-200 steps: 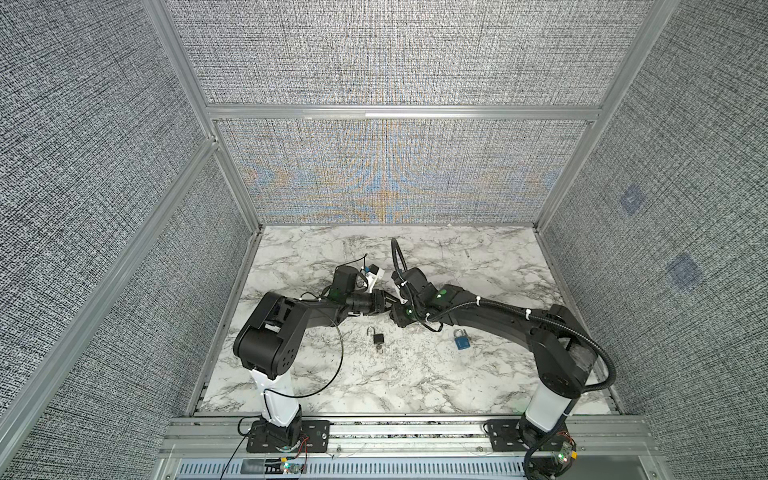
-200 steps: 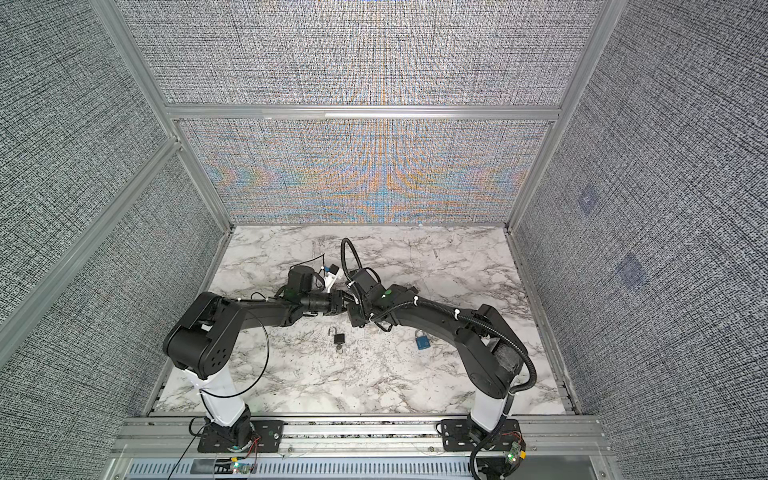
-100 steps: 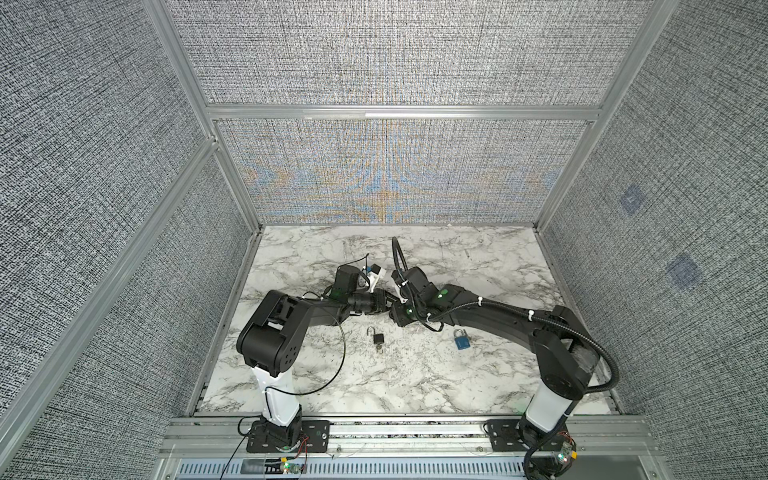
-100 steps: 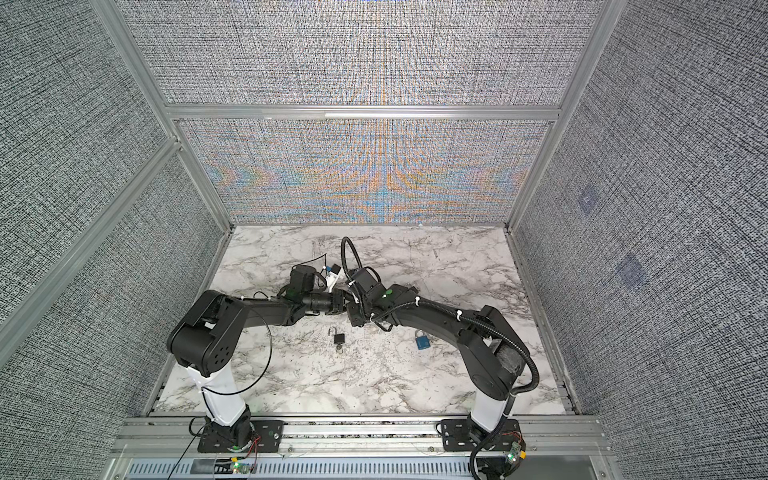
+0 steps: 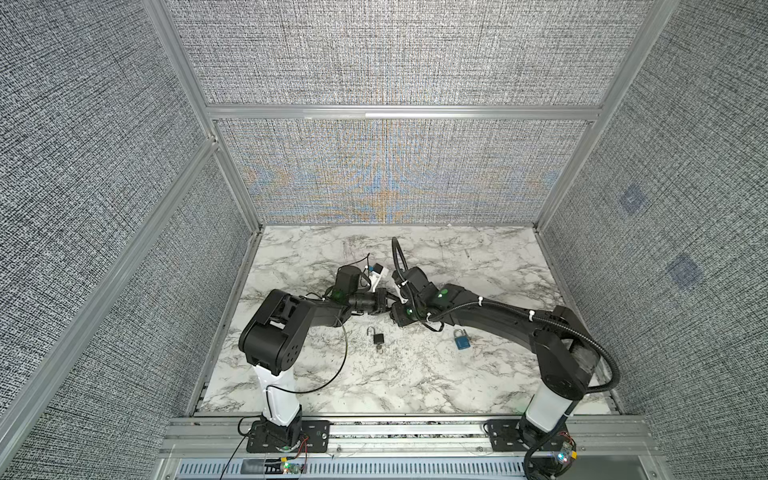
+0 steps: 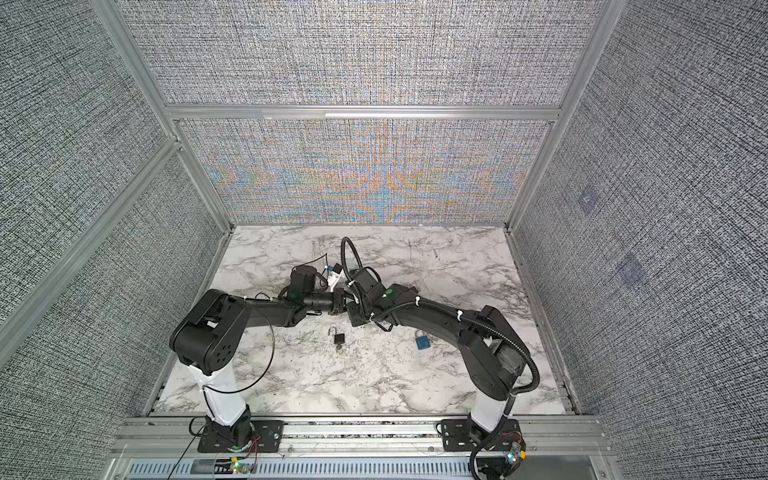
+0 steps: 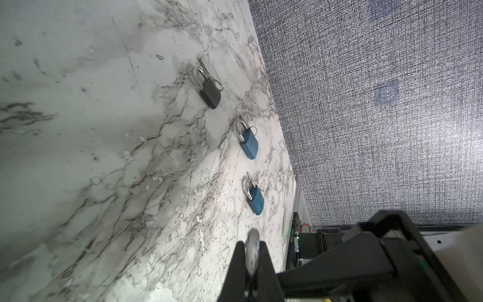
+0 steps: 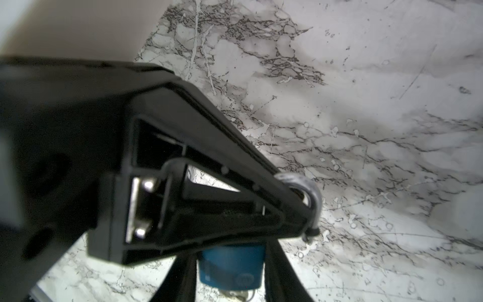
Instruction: Lock with the key
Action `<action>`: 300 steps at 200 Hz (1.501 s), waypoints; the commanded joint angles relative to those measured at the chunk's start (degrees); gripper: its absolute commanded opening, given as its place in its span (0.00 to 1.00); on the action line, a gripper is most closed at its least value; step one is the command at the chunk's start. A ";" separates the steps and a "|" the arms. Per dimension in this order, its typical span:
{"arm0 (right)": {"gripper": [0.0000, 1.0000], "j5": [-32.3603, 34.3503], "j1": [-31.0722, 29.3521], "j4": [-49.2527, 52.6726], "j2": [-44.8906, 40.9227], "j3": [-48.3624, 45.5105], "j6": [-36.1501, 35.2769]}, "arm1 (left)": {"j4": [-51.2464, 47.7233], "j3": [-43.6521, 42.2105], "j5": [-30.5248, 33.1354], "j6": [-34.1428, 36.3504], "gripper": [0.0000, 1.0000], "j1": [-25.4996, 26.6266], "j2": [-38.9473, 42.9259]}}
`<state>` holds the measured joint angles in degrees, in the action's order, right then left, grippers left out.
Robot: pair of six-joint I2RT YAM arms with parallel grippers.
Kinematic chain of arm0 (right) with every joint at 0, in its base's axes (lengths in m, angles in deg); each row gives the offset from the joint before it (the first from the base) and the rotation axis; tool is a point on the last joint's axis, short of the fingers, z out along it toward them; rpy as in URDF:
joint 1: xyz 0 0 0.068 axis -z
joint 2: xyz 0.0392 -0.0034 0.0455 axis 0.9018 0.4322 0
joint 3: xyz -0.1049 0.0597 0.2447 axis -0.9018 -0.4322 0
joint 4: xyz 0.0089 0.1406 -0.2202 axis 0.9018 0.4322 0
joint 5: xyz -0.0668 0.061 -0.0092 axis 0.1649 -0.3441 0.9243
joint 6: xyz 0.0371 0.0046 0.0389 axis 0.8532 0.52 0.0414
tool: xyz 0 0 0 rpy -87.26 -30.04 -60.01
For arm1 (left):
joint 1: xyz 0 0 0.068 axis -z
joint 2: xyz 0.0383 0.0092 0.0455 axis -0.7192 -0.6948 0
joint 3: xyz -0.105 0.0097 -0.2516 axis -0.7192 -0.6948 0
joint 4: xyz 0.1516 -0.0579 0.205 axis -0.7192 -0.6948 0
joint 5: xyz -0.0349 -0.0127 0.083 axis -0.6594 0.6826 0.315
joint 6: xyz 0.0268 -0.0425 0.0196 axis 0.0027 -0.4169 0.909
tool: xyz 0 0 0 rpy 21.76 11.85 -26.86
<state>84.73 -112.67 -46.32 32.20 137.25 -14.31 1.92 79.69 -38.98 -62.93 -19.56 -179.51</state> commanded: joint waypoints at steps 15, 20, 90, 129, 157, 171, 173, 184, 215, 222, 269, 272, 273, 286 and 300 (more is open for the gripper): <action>0.23 -0.97 -0.07 -3.44 -0.51 0.79 0.66 | 1.75 -0.91 0.37 -0.85 0.00 0.10 0.15; 0.23 -1.07 -0.08 -3.64 -0.56 0.72 0.70 | 1.83 -0.94 0.54 -0.89 0.00 0.03 0.23; 0.55 -4.04 2.49 -10.76 -3.70 -5.71 4.76 | 8.25 -1.95 2.28 -6.60 0.00 0.09 2.57; 0.55 -6.04 4.86 -17.73 -10.11 -13.26 6.64 | 7.48 -1.67 4.79 -7.58 0.00 0.02 4.76; 0.55 -8.05 7.09 -23.89 -16.32 -19.77 6.66 | 7.47 -2.25 7.66 -10.00 0.00 0.06 6.70; 0.54 -9.46 8.28 -27.38 -19.03 -23.88 6.66 | 7.19 -2.53 9.38 -11.00 0.00 0.03 7.98; 0.54 -9.47 8.39 -27.81 -19.33 -24.34 6.62 | 7.19 -2.61 9.62 -11.17 0.00 0.04 8.16; 0.53 -9.38 8.91 -30.50 -20.92 -26.80 6.66 | 7.07 -2.92 11.24 -12.12 0.00 0.03 9.22; 0.48 -9.29 9.00 -39.21 -22.65 -32.45 5.37 | 6.85 -3.96 15.12 -14.66 0.00 0.07 12.22; 0.48 -9.41 9.03 -41.05 -22.79 -33.36 5.05 | 7.01 -4.19 15.84 -15.12 0.00 0.10 12.90; 0.48 -10.70 8.02 -46.56 -20.80 -32.70 0.28 | 3.82 -4.14 18.47 -16.25 0.00 0.45 16.11; 0.48 -10.75 7.97 -46.58 -20.44 -32.36 0.20 | 3.73 -4.09 18.56 -16.36 0.00 0.54 16.20; 0.48 -10.77 8.00 -46.57 -20.34 -32.26 0.14 | 3.70 -4.06 18.59 -16.39 0.00 0.55 16.23; 0.48 -11.68 7.76 -47.38 -19.21 -31.05 -0.40 | 3.81 -4.20 18.77 -16.98 0.00 0.85 16.39; 0.48 -11.81 7.49 -47.61 -17.87 -29.65 -1.13 | 4.62 -4.48 19.05 -17.69 0.00 1.16 16.49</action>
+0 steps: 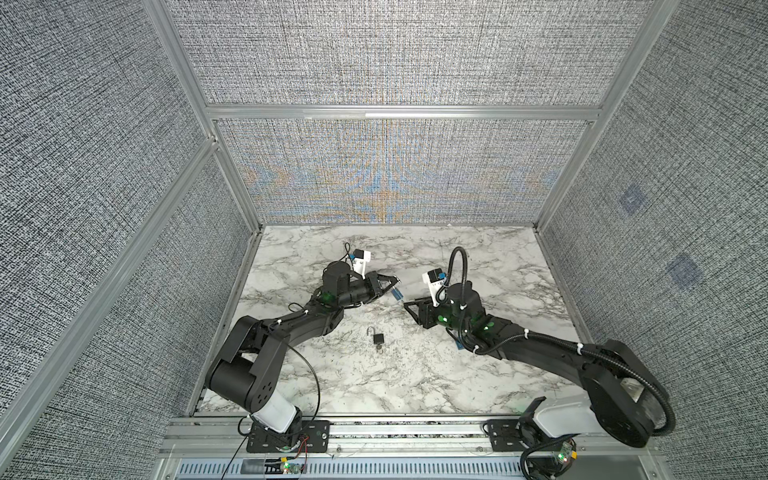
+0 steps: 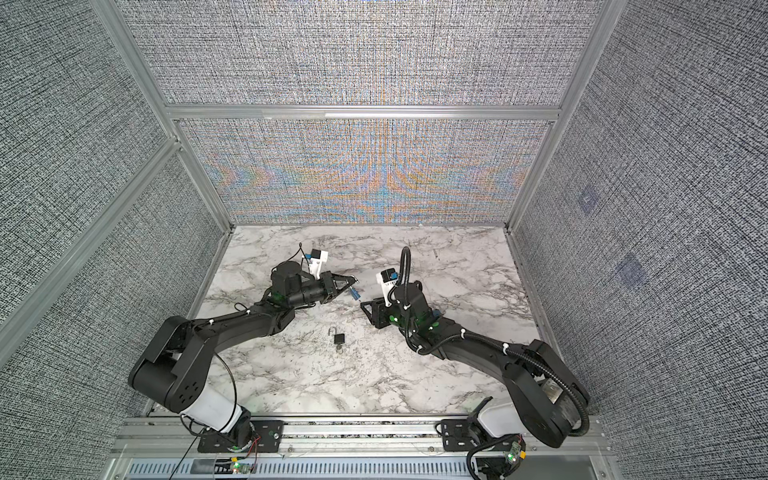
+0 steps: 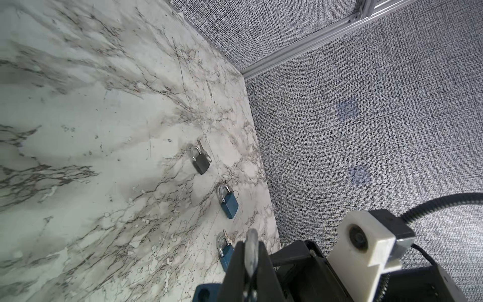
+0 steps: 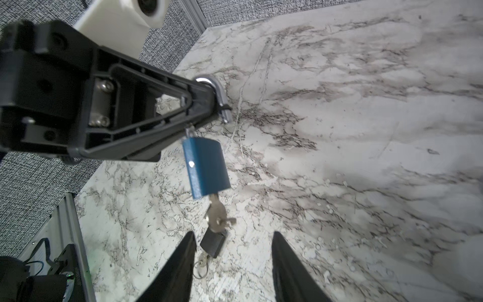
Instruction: Lock with the key
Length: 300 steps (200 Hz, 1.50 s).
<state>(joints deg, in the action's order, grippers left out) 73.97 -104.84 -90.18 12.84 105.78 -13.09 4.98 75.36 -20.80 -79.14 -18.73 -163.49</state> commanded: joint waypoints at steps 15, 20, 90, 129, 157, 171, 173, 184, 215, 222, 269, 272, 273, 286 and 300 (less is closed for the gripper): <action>0.47 -0.85 -0.43 -3.83 2.74 2.92 -3.07 | 2.08 -0.24 0.88 -2.10 0.00 0.52 0.47; 0.47 -0.83 -0.50 -3.95 3.17 3.24 -3.17 | 2.19 -0.24 0.88 -2.28 0.00 0.59 0.57; 0.28 -1.26 -0.60 -4.29 5.99 5.90 -4.13 | 3.60 -0.42 1.00 -3.45 0.00 0.75 1.28; 0.28 -1.54 -0.82 -4.19 7.35 6.69 -3.97 | 5.18 -0.79 0.79 -4.41 0.00 0.71 0.94; 0.28 -1.32 -0.86 -4.19 7.76 7.08 -3.96 | 5.78 -0.94 0.60 -4.85 0.00 0.72 0.98; 0.27 -1.23 -0.90 -4.42 7.91 7.21 -3.98 | 6.07 -1.19 0.48 -5.04 0.00 0.73 0.97; 0.27 -1.19 -0.87 -4.42 7.91 7.28 -3.97 | 6.07 -1.20 0.48 -5.14 0.00 0.69 1.01; 0.24 -0.98 -0.86 -4.40 7.90 7.24 -3.95 | 6.23 -1.21 0.47 -5.20 0.00 0.72 1.09; 0.05 0.41 -0.86 -4.45 7.72 6.92 -3.57 | 6.77 -1.14 0.15 -5.64 0.00 0.73 1.33; 0.00 0.65 -0.86 -4.53 7.48 6.80 -3.61 | 6.73 -1.25 0.21 -5.67 0.00 0.70 1.49; 0.00 0.45 -0.28 -3.51 5.17 6.07 -3.27 | 6.67 -1.26 -0.13 -5.08 0.00 0.56 2.77; 0.00 0.02 -0.19 -3.24 4.94 6.05 -3.27 | 6.37 -1.25 -0.10 -4.86 0.00 0.54 2.90; 0.00 -0.05 -0.17 -3.14 4.76 6.02 -3.27 | 6.27 -1.18 -0.15 -4.72 0.00 0.52 2.93; 0.00 -2.36 0.53 -1.87 3.52 6.03 -2.72 | 2.97 0.02 0.05 -2.53 0.09 0.35 3.50; 0.00 -5.63 1.86 -0.50 1.81 5.83 -1.85 | -1.53 0.98 1.40 0.62 0.25 -0.11 4.54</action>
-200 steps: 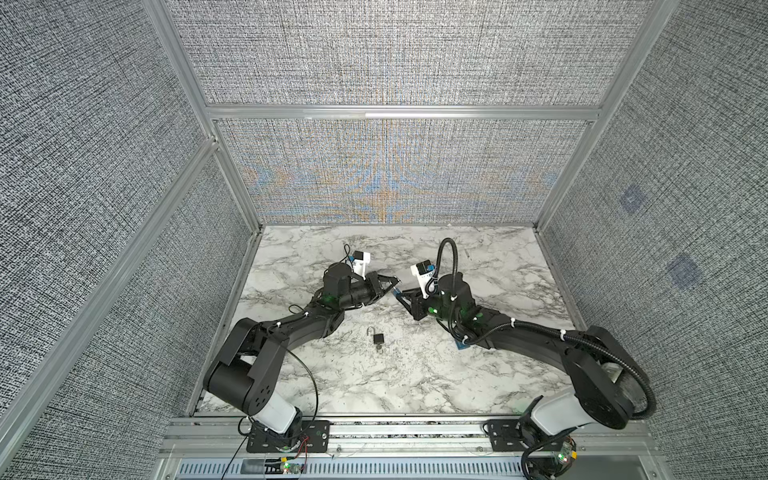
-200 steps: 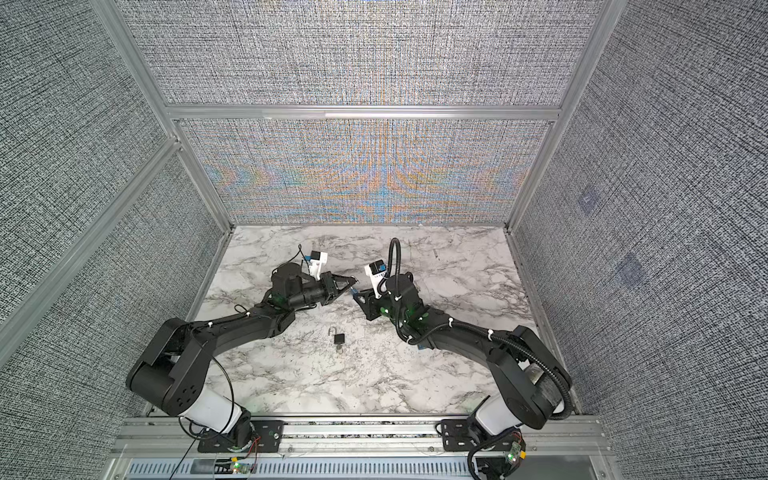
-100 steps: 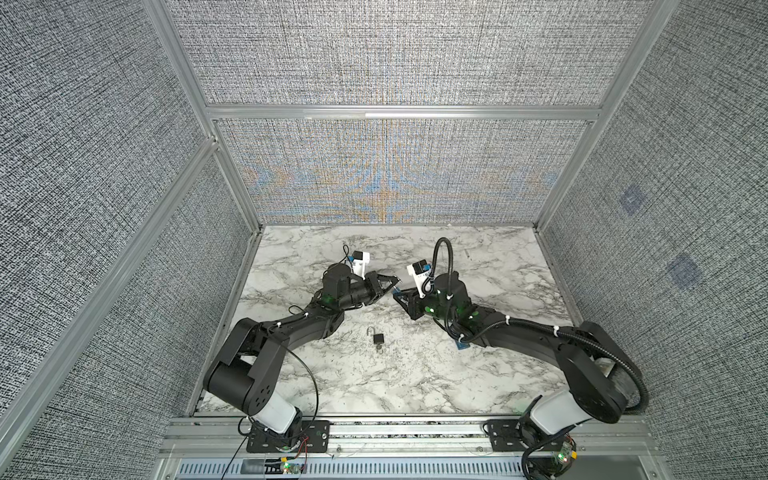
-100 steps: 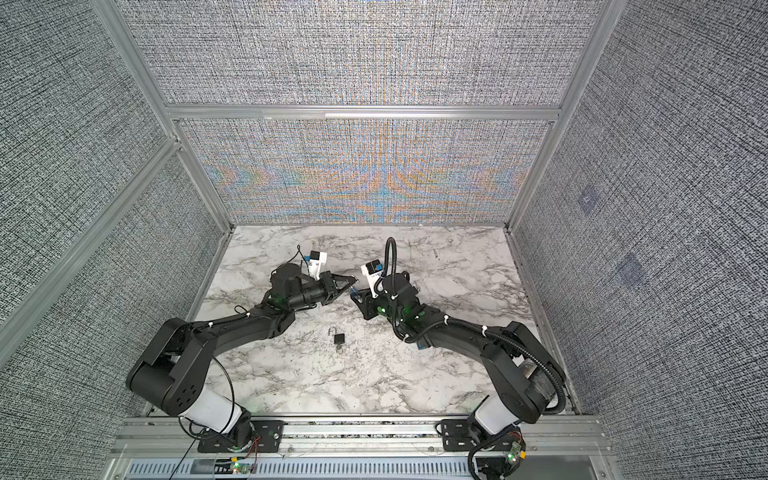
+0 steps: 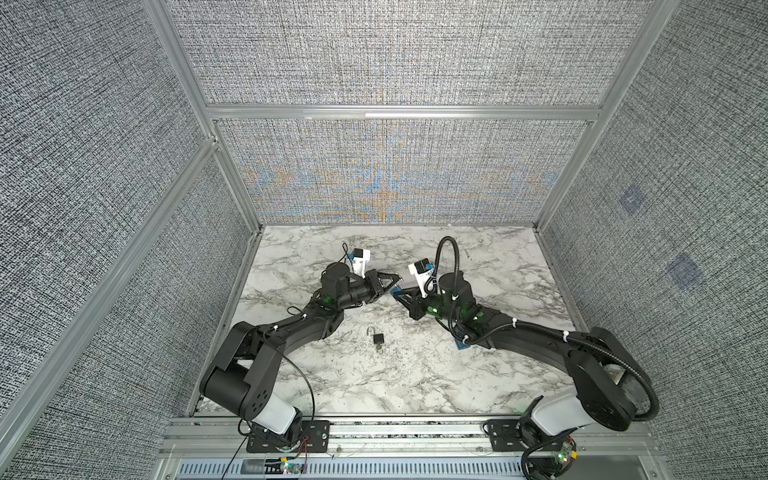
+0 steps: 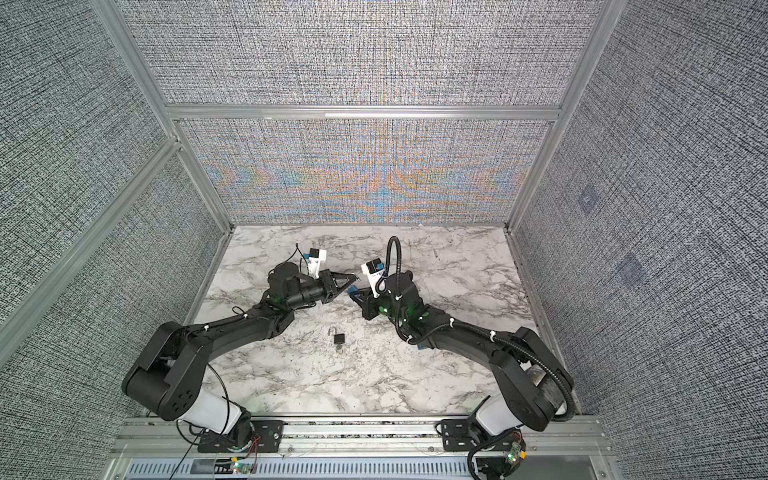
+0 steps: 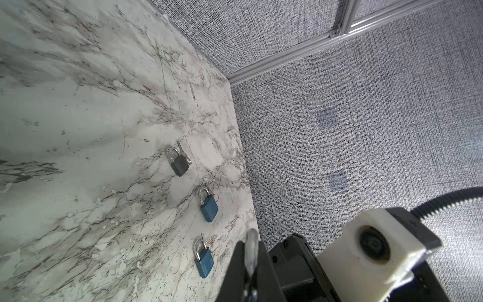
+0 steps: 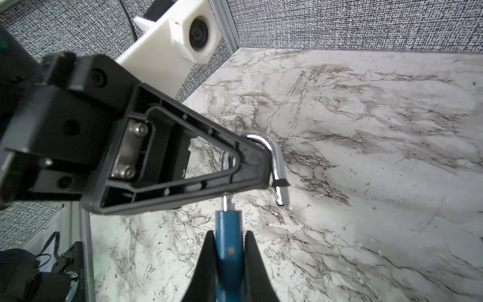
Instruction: Lock with the key
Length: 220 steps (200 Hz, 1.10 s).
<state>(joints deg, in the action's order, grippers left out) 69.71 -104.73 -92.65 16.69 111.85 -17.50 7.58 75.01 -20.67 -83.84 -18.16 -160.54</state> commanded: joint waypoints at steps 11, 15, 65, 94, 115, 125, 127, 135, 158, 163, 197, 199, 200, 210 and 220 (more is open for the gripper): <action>0.00 -3.70 2.89 3.06 -3.29 -0.26 2.88 | -6.69 1.59 2.77 7.92 0.32 -1.19 2.85; 0.00 -4.95 3.35 3.87 -3.73 -0.18 2.83 | -7.71 1.57 3.33 9.13 0.33 -1.42 3.36; 0.00 -16.50 8.77 15.24 -6.82 3.41 -0.81 | -14.59 1.86 4.46 20.11 0.39 -2.62 6.97; 0.00 -21.84 10.76 19.92 -7.80 4.94 -2.61 | -13.19 0.40 3.69 23.82 0.41 -2.61 9.02; 0.00 -23.97 11.37 22.95 -8.26 5.42 -3.75 | -12.85 0.20 2.53 25.88 0.44 -2.59 10.09; 0.00 -24.70 11.62 23.95 -8.24 5.71 -3.88 | -11.98 -0.13 1.45 26.35 0.44 -2.61 10.41; 0.00 -24.83 11.71 24.08 -8.29 5.71 -3.86 | -11.75 -0.19 1.22 26.49 0.44 -2.54 10.45; 0.00 -25.67 12.01 24.74 -8.32 5.71 -3.99 | -10.63 -0.54 0.37 26.86 0.45 -2.57 10.67; 0.00 -27.13 12.86 26.91 -8.93 5.71 -4.83 | -8.70 -0.86 -1.19 27.64 0.45 -2.57 10.81; 0.00 -27.32 13.00 27.05 -9.10 5.71 -4.82 | -8.24 -0.86 -1.58 27.62 0.45 -2.55 10.74; 0.00 -30.06 14.46 27.33 -10.08 4.87 -5.11 | -6.82 -0.95 -2.25 28.65 0.45 -2.64 11.27; 0.00 -30.23 14.60 27.41 -10.15 4.77 -5.16 | -6.88 -0.88 -2.21 28.73 0.45 -2.62 11.35; 0.00 -30.36 14.64 27.44 -10.16 4.76 -5.21 | -6.89 -0.87 -2.19 28.79 0.45 -2.61 11.39; 0.00 -32.08 15.23 27.64 -10.27 4.57 -5.48 | -6.95 -0.61 -2.46 29.32 0.45 -2.65 11.45; 0.00 -33.87 15.87 28.08 -10.26 4.64 -5.70 | -6.77 -0.60 -2.77 29.55 0.45 -2.65 11.49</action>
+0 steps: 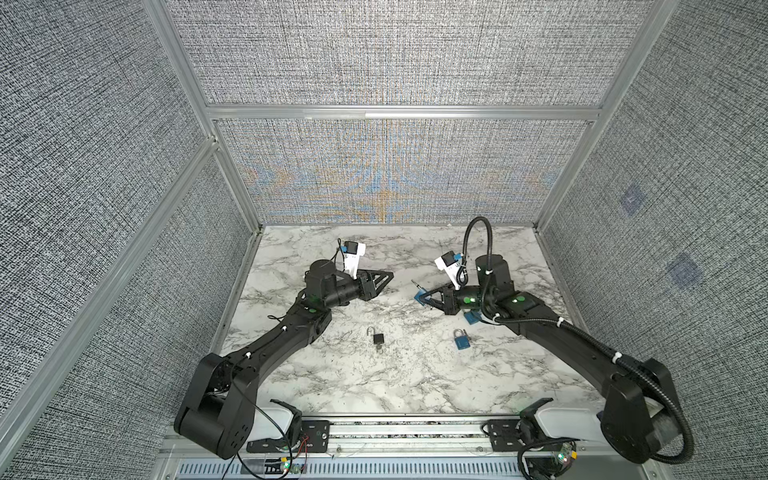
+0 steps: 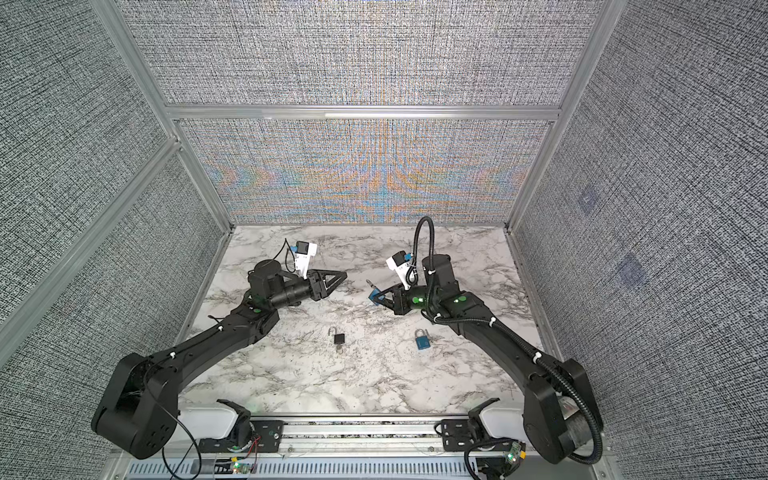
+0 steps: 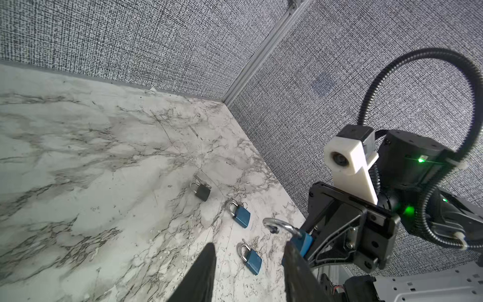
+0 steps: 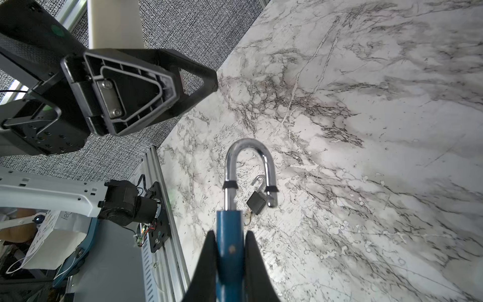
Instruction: Lock with the key
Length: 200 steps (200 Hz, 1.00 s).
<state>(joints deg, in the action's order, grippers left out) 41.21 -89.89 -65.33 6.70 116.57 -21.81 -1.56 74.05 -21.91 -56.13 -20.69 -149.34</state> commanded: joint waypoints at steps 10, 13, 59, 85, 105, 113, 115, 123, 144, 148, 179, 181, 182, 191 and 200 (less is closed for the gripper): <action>0.00 -7.08 1.46 1.34 -0.22 0.10 -1.79 | 2.85 0.45 -2.08 1.92 0.45 -0.10 0.34; 0.00 -7.52 1.55 1.43 -0.33 0.11 -1.83 | 2.99 0.44 -2.26 1.93 0.45 -0.12 0.33; 0.00 -12.42 1.68 -2.02 -1.69 -1.86 0.63 | 5.13 1.70 -7.99 0.57 0.45 0.01 -0.85; 0.00 -16.85 1.62 -5.47 -1.19 -3.02 3.85 | 6.06 2.33 -10.74 0.33 0.45 0.24 -1.40; 0.00 -18.56 1.57 -5.53 -0.21 -2.83 4.56 | 6.21 2.93 -12.40 0.77 0.45 0.61 -2.00; 0.00 -18.99 1.57 -5.66 0.06 -2.81 4.61 | 5.89 3.24 -12.71 1.02 0.45 0.76 -2.37; 0.00 -19.03 1.56 -5.66 0.14 -2.88 4.65 | 5.81 3.33 -12.87 1.09 0.45 0.79 -2.45; 0.00 -19.04 1.57 -5.66 0.24 -2.83 4.79 | 5.75 3.55 -13.31 1.30 0.45 0.99 -2.91; 0.00 -19.60 1.52 -6.36 0.60 -2.92 5.43 | 6.95 3.54 -14.61 0.81 0.45 1.41 -4.14; 0.00 -19.79 1.59 -6.44 0.69 -2.88 5.45 | 7.32 3.48 -14.99 0.58 0.45 1.50 -4.37; 0.00 -21.28 1.54 -7.83 1.66 -2.80 6.81 | 10.45 3.38 -17.31 -1.10 0.45 2.13 -6.52; 0.00 -21.32 1.55 -7.87 1.72 -2.82 6.94 | 10.55 3.32 -17.41 -1.14 0.45 2.17 -6.59; 0.00 -21.32 1.57 -7.91 1.78 -2.85 6.94 | 10.61 3.34 -17.47 -1.19 0.45 2.23 -6.65; 0.00 -21.66 1.55 -8.45 2.05 -2.82 7.34 | 11.05 3.41 -17.93 -1.41 0.45 2.41 -7.12; 0.00 -21.93 1.58 -8.72 2.37 -2.69 7.78 | 11.28 3.57 -18.45 -1.48 0.45 2.60 -7.71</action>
<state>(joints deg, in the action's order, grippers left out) 21.69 -88.30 -70.73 8.62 113.60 -15.62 6.20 77.31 -37.54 -56.96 -18.38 -156.10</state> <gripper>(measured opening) 0.113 0.451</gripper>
